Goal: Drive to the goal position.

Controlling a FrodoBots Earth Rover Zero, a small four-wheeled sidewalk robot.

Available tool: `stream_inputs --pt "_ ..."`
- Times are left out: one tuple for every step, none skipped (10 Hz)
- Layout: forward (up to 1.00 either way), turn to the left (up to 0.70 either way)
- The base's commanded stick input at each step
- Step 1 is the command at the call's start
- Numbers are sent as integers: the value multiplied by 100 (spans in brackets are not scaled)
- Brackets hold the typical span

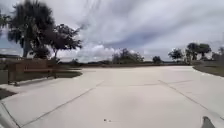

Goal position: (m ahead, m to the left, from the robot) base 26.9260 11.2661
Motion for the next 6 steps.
stream_inputs --pt "85 0" --pt "85 0" --pt "85 0" --pt "85 0" --pt "85 0" --pt "85 0"
